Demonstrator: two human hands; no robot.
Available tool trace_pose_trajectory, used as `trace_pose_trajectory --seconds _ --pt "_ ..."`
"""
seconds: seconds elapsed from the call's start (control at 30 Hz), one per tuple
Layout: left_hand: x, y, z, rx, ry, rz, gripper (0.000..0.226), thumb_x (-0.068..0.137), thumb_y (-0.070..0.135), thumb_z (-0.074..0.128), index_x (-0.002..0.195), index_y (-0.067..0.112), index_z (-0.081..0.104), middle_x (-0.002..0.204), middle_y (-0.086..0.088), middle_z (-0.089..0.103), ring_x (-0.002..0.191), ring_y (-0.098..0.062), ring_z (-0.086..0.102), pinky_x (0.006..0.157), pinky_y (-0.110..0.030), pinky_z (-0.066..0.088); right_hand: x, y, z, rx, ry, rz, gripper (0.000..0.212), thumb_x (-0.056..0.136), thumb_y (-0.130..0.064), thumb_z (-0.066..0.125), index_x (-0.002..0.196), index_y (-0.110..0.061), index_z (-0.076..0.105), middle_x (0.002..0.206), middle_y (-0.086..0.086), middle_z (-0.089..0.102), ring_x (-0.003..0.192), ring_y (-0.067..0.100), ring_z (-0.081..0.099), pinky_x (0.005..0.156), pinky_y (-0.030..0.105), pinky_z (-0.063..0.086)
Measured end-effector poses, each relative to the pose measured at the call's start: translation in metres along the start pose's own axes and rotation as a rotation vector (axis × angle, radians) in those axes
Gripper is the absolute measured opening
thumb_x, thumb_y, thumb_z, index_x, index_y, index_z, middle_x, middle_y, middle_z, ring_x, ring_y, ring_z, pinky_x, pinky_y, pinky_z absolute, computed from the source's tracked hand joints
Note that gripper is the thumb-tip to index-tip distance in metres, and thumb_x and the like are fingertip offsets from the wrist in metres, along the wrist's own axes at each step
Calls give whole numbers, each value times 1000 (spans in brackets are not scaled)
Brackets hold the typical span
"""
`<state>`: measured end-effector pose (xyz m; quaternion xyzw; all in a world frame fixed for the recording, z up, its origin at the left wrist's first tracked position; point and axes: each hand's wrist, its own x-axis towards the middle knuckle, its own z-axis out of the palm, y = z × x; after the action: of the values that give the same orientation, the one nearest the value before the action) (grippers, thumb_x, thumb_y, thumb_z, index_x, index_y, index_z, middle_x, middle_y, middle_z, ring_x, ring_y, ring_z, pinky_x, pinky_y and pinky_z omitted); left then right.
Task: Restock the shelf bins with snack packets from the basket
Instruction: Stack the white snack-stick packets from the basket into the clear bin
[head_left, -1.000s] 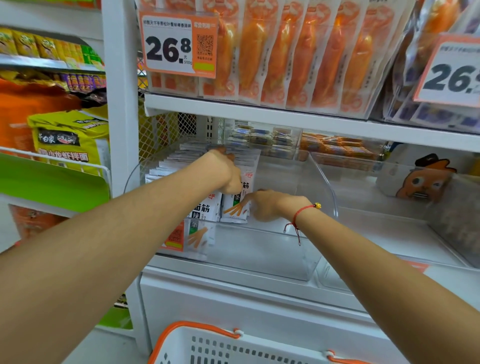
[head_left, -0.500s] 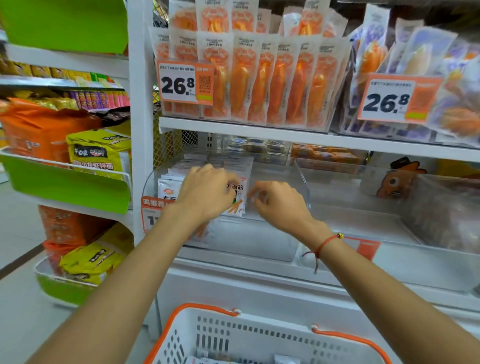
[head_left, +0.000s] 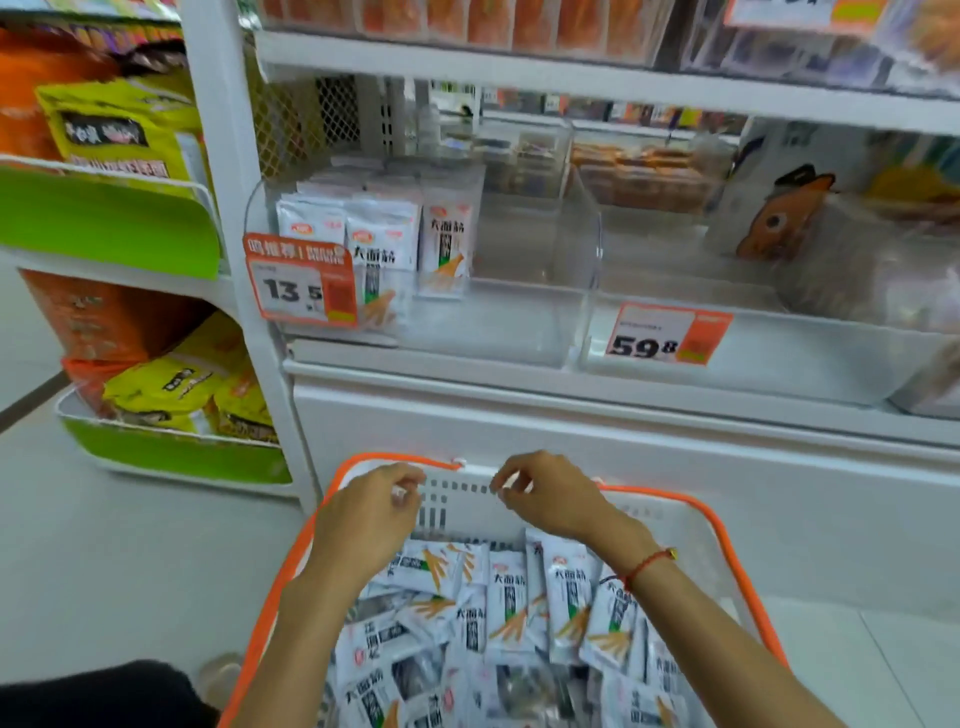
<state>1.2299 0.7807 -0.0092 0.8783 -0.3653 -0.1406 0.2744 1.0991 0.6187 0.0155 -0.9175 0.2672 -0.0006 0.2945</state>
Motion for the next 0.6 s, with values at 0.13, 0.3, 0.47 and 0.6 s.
trace_pose_trajectory --seconds 0.13,0.3,0.47,0.6 --pt "-10 -40 50 26 -153 -150 29 99 27 42 123 32 57 125 9 60 103 -15 60 70 -27 47 -5 27 56 38 -135 96 23 95 -20 50 112 -19 65 110 9 64 87 25 60 77 34 50" --pt "-25 -76 105 57 -360 -513 29 99 22 34 114 16 59 108 -7 62 90 -23 59 80 -32 47 -9 49 133 75 -217 176 27 95 -21 50 121 -18 59 114 7 58 82 23 56 80 35 51" --pt "-34 -86 139 -319 -434 -736 26 93 21 45 95 4 64 107 -22 64 105 -36 61 87 -42 51 -8 56 188 -66 -30 81 60 96 -11 46 149 -26 22 157 3 18 141 25 22 115 39 25" --pt "-25 -77 152 -672 -269 -883 34 94 35 52 69 13 55 80 -9 65 75 -25 62 80 -38 52 6 55 191 -220 -75 -16 65 97 -8 35 152 -25 6 160 -1 6 147 23 5 120 43 7"
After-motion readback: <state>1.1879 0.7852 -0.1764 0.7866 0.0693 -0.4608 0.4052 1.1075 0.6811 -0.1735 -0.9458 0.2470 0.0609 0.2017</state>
